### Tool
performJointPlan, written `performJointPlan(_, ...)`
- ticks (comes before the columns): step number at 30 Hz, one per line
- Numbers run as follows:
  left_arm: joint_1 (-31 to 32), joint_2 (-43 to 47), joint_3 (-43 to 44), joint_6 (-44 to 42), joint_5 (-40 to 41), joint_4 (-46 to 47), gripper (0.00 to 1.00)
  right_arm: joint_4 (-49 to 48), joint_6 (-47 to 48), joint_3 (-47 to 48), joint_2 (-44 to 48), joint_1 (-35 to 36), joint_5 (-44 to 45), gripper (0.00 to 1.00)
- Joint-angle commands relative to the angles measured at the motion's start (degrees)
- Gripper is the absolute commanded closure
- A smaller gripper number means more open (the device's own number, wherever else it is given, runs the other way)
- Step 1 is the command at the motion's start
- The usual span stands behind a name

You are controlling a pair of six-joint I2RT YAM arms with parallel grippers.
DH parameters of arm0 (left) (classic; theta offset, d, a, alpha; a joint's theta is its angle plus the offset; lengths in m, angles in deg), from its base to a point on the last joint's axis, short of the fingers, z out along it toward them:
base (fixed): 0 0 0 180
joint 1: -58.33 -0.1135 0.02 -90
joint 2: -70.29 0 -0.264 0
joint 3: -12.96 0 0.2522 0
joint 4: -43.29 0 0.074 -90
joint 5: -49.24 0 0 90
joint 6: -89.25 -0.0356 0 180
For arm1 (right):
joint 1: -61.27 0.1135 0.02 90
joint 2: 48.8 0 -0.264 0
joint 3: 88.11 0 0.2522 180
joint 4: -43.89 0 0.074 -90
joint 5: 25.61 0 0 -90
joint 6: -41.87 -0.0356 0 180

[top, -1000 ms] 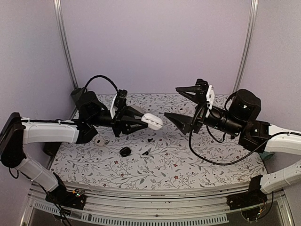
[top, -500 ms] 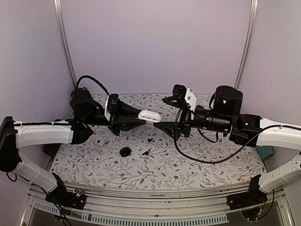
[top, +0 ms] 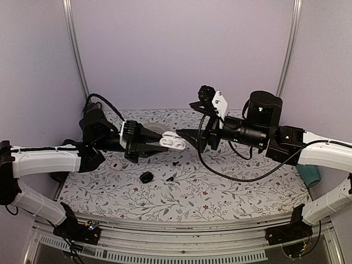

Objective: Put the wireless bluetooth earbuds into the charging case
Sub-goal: Pick up the left earbud from the left side groove of the charging case.

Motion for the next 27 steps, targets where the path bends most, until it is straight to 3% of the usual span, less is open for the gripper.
performJointPlan(1,1.1,1.7,-1.2,-3.2,0.2,0.0,1.0,1.8,-0.5,2.2,-1.0,-0.2,3.1,0.07)
performJointPlan(8,1.5,3.2,-3.4,-8.1,4.2,0.1,1.0,3.9,0.5,3.0,0.5,-0.2,-0.5,0.08)
performJointPlan(14,1.6,3.3,-4.0,-9.7,6.6,0.6,1.0,3.9,3.8,-1.8,6.1,0.0,-4.3,0.12)
performJointPlan(18,1.6,3.6,-3.8,-10.1,6.3,1.2,1.0,3.4,7.7,-4.1,4.7,4.1,1.2,0.1)
performJointPlan(27,1.8,4.7,-2.7,-12.2,4.9,-0.1,1.0,1.5,10.2,-0.8,-1.9,4.8,6.3,0.06)
